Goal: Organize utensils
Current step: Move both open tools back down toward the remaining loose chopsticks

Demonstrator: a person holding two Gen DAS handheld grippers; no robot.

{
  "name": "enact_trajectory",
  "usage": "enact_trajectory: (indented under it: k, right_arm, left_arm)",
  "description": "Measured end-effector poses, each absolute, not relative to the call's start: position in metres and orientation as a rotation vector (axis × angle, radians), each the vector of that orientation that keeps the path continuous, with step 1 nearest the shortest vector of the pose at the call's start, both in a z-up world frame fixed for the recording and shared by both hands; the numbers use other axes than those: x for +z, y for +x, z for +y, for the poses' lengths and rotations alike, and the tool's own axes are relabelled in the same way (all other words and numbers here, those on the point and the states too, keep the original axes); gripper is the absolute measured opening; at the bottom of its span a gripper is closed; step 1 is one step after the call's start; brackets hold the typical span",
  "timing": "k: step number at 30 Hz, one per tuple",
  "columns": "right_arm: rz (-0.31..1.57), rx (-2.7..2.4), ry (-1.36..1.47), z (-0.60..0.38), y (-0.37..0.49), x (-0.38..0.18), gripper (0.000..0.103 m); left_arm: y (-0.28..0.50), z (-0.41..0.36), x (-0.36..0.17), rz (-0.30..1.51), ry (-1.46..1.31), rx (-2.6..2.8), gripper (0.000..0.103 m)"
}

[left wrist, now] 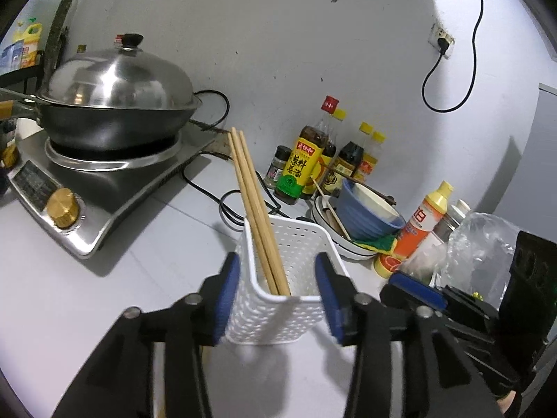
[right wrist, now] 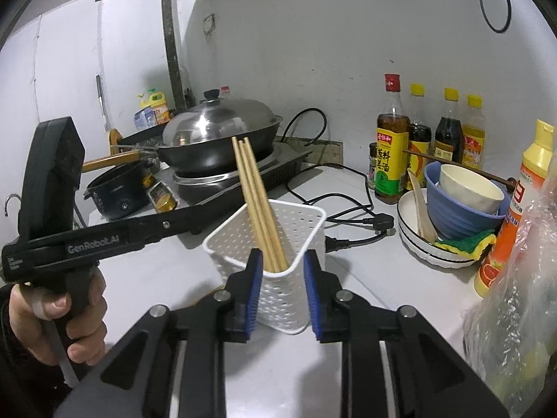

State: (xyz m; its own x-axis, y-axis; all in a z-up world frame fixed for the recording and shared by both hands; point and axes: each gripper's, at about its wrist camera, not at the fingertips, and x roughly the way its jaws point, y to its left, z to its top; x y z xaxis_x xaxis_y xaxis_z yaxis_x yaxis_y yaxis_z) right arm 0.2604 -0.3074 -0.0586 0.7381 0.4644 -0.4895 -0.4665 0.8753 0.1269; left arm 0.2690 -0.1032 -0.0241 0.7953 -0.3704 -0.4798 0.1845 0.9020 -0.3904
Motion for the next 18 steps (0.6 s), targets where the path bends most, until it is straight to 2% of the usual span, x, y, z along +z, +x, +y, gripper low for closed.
enact_trajectory:
  k: [8, 9, 13, 18]
  right_arm:
    - [0.549, 0.509, -0.027, -0.288, 0.246, -0.059, 0.023]
    - [0.551, 0.509, -0.028, -0.286, 0.245, -0.06, 0.024]
    - [0.564, 0.513, -0.03, -0.276, 0.241, -0.062, 0.041]
    - [0.578, 0.518, -0.048, -0.261, 0.235, -0.063, 0.041]
  left_arm:
    - [0.247, -0.076, -0.024, 0.56, -0.328, -0.289, 0.058]
    - [0.245, -0.072, -0.024, 0.558, -0.326, -0.284, 0.059]
    - [0.235, -0.059, -0.028, 0.556, -0.318, -0.271, 0.059]
    - [0.225, -0.039, -0.033, 0.554, -0.315, -0.257, 0.059]
